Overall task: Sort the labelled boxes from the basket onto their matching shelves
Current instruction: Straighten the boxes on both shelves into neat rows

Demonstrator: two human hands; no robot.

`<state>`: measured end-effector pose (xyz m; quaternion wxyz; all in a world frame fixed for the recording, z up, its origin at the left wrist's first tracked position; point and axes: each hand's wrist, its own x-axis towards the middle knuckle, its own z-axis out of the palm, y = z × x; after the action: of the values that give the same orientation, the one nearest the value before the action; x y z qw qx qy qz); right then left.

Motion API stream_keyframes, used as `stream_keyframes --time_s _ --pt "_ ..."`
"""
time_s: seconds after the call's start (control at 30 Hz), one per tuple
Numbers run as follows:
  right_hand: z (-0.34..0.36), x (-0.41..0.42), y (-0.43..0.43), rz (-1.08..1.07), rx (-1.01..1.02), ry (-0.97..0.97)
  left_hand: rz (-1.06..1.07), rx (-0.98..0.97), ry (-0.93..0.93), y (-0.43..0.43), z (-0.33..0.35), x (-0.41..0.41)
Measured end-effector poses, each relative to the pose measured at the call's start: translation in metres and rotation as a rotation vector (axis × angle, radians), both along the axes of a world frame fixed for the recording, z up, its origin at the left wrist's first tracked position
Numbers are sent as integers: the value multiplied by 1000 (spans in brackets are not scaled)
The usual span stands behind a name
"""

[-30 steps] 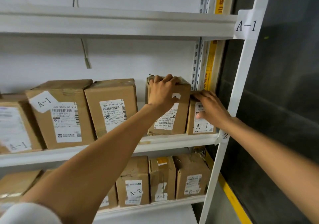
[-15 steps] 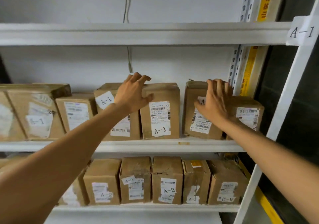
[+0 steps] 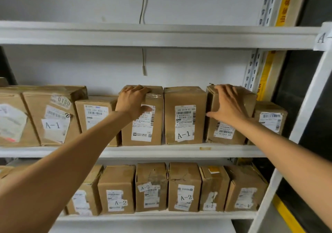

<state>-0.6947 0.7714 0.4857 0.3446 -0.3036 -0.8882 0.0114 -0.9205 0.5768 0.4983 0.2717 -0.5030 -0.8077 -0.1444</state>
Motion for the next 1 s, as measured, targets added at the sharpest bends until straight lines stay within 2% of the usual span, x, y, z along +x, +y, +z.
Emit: stream_keyframes --time_s 0.07,0.1,0.2,0.3,0.43,0.53,0.6,0.8,1.0 --pt "-2 -19 -16 81 173 -18 32 -7 4 2 -3 2" --pt "-1 -31 -27 142 184 -43 46 -2 -1 3 -4 3" --pt "-2 -62 -55 211 114 -156 29 55 -73 7 -7 3" --pt "-2 -67 -59 194 7 -87 -37 107 -120 13 -12 0" --pt "1 -61 -59 149 106 -155 -82 103 -156 12 -12 -3" --pt "-3 -74 -73 182 173 -45 -97 83 -156 0 -11 -4" --pt "-4 -91 -88 252 211 5 -87 130 -128 -17 -9 -12" --pt "-4 -165 -155 452 266 -15 35 227 -89 -115 -5 -61" --pt "0 -218 -199 488 283 -102 202 95 -64 -180 -5 -123"
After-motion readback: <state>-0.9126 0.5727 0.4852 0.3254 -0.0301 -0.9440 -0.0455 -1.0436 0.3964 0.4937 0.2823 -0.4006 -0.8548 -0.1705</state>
